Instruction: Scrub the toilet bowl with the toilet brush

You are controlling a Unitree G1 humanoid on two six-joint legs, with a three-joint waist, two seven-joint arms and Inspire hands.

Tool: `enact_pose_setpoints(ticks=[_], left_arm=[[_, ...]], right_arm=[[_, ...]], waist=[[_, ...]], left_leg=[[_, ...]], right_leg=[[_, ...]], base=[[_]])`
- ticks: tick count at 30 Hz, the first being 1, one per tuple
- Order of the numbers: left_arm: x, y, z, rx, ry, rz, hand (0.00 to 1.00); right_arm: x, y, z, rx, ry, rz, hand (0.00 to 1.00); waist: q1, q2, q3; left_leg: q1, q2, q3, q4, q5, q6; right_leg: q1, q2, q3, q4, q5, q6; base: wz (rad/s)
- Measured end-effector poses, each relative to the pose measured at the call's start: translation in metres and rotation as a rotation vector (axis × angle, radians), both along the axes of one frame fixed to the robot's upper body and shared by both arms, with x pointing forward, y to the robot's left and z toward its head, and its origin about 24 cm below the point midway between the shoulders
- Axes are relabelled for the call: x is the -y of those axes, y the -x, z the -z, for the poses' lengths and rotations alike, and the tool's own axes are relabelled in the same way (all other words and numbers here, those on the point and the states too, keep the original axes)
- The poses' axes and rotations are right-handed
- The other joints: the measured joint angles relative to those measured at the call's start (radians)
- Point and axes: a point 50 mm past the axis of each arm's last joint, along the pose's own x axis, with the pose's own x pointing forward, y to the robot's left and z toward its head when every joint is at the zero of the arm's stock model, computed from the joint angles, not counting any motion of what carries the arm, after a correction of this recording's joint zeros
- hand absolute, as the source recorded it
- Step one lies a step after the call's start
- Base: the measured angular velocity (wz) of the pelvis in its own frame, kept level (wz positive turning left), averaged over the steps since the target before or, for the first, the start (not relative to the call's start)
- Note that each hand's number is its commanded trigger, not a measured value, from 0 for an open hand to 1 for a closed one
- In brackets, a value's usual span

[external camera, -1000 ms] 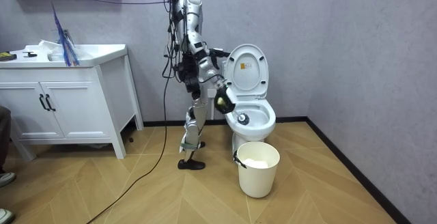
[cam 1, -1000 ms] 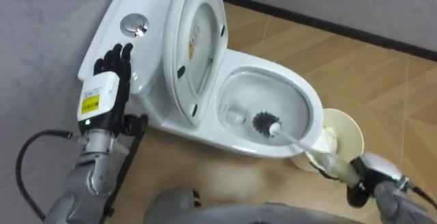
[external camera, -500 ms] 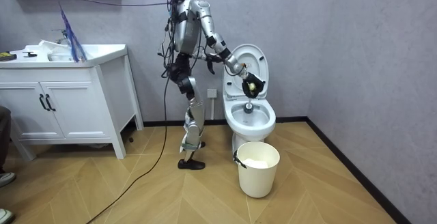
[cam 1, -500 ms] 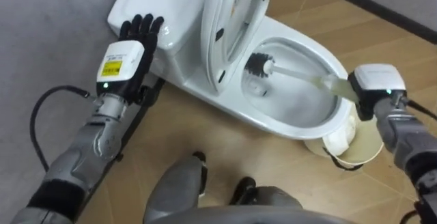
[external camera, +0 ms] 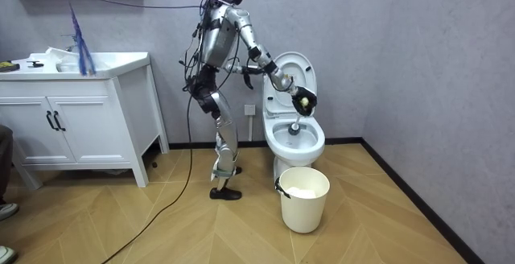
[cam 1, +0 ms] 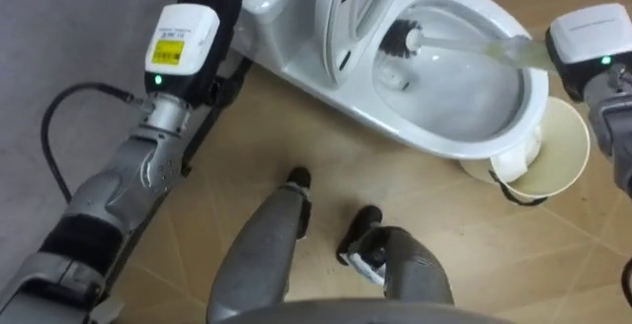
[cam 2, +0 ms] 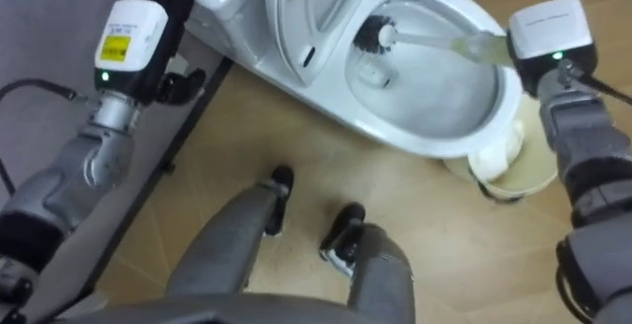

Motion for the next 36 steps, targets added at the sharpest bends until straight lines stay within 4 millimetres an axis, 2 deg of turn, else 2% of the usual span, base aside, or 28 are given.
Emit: enact_pose_setpoints(ticks=[2,5,8,11,13,14,15,17,19,21,24,26,29,33,36], left_arm=[[0.0,-0.006,-0.008,0.046,0.023,-0.008,0.0],[0.0,-0.012,-0.013,0.081,0.028,-0.028,0.0],[-0.001,-0.016,-0.014,0.098,0.031,-0.064,0.0],[-0.002,-0.02,-0.017,0.108,0.033,-0.085,0.0],[0.001,-0.022,-0.017,0.116,0.034,-0.089,0.0],[0.003,-0.022,-0.017,0.12,0.041,-0.094,0.0],[0.002,-0.022,-0.016,0.123,0.045,-0.099,0.0],[0.002,-0.021,-0.016,0.13,0.059,-0.112,0.0],[0.001,-0.021,-0.015,0.122,0.078,-0.129,0.0],[0.001,-0.022,-0.015,0.12,0.077,-0.138,0.0],[0.007,-0.022,-0.012,0.11,0.084,-0.152,0.0],[0.012,-0.023,-0.011,0.103,0.101,-0.164,0.0],[0.013,-0.024,-0.009,0.09,0.116,-0.183,0.0],[0.012,-0.025,-0.009,0.085,0.102,-0.201,0.0],[0.014,-0.027,-0.011,0.095,0.1,-0.213,0.0]], right_arm=[[0.004,-0.003,-0.008,0.037,-0.001,0.021,1.0],[0.003,-0.005,-0.011,0.06,-0.012,0.039,1.0],[0.0,-0.005,-0.009,0.061,-0.034,0.049,1.0],[0.002,-0.003,-0.007,0.048,-0.058,0.075,1.0],[0.001,0.005,0.008,-0.056,0.005,0.073,1.0],[-0.002,0.01,0.018,-0.096,-0.001,0.076,1.0],[-0.005,0.01,0.02,-0.09,-0.018,0.086,1.0],[-0.005,0.008,0.019,-0.076,-0.028,0.106,1.0],[-0.001,0.009,0.018,-0.084,-0.04,0.132,1.0],[-0.001,0.012,0.022,-0.097,-0.062,0.148,1.0],[0.003,0.019,0.03,-0.109,-0.125,0.213,1.0],[0.007,0.026,0.038,-0.125,-0.215,0.297,1.0],[0.006,0.032,0.049,-0.13,-0.355,0.396,1.0],[0.003,0.034,0.057,-0.12,-0.517,0.479,1.0],[0.002,0.034,0.057,-0.113,-0.537,0.483,1.0]], waist=[[-0.003,0.014,0.0072],[-0.008,0.026,0.0105],[-0.022,0.051,0.0126],[-0.025,0.068,0.0089],[-0.021,0.08,0.009],[-0.019,0.089,0.0082],[-0.021,0.093,0.0079],[-0.02,0.103,0.0043],[-0.019,0.117,-0.0048],[-0.019,0.124,-0.0096],[-0.021,0.148,-0.0145],[-0.024,0.166,-0.0135],[-0.032,0.171,-0.014],[-0.076,0.172,-0.0137],[-0.081,0.172,-0.0137]], left_leg=[[-0.042,0.0,0.006,0.003,0.016,-0.002],[-0.069,0.001,0.01,0.004,0.027,-0.006],[-0.081,0.001,0.01,0.002,0.037,-0.009],[-0.097,0.001,0.014,0.001,0.043,-0.012],[-0.105,0.003,0.014,0.003,0.045,-0.015],[-0.112,0.005,0.014,0.003,0.046,-0.015],[-0.116,0.003,0.016,0.004,0.046,-0.015],[-0.127,0.002,0.03,0.012,0.046,-0.014],[-0.134,0.002,0.04,0.014,0.045,-0.012],[-0.133,0.008,0.042,0.015,0.044,-0.012],[-0.131,0.008,0.043,0.015,0.044,-0.012],[-0.127,0.008,0.046,0.014,0.045,-0.01],[-0.117,0.004,0.054,-0.002,0.049,-0.008],[-0.101,-0.015,0.055,-0.005,0.049,-0.005],[-0.101,-0.014,0.067,-0.002,0.045,0.001]], right_leg=[[-0.049,-0.002,0.0,0.014,0.003,-0.01],[-0.083,-0.01,-0.001,0.026,0.006,-0.018],[-0.098,-0.01,-0.003,0.031,0.006,-0.024],[-0.123,-0.013,0.001,0.045,0.004,-0.03],[-0.132,-0.011,0.003,0.048,0.005,-0.033],[-0.141,-0.014,0.004,0.055,0.002,-0.035],[-0.148,-0.016,0.008,0.061,-0.001,-0.034],[-0.171,-0.019,0.023,0.075,-0.003,-0.034],[-0.183,-0.019,0.033,0.079,-0.003,-0.034],[-0.181,-0.018,0.033,0.077,-0.004,-0.034],[-0.174,-0.016,0.029,0.075,-0.004,-0.034],[-0.172,-0.02,0.029,0.077,-0.004,-0.033],[-0.172,-0.021,0.034,0.078,-0.005,-0.032],[-0.166,-0.049,0.036,0.111,-0.032,-0.024],[-0.166,-0.052,0.037,0.113,-0.034,-0.023]], base=[[-0.02],[-0.04],[0.0],[-0.01],[0.02],[0.05],[-0.03],[-0.13],[-0.09],[0.0],[0.02],[0.02],[0.0],[0.17],[0.02]])
